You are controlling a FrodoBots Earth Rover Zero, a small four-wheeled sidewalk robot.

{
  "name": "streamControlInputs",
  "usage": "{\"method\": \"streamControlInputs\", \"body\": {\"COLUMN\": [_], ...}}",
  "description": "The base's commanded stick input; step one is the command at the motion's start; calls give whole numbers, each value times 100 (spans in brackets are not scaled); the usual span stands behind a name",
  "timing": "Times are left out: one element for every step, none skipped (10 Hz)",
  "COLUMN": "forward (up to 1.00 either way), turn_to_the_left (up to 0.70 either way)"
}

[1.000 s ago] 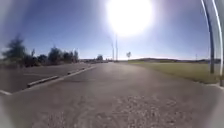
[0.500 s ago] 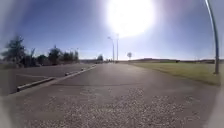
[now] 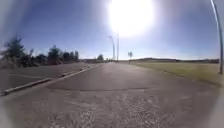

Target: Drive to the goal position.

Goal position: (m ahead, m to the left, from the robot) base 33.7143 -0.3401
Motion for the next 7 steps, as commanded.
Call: {"method": "streamControlInputs", "body": {"forward": [100, 100, 100, 100, 100, 100, 100], "turn_to_the_left": [0, 0, 0, 0, 0, 0, 0]}}
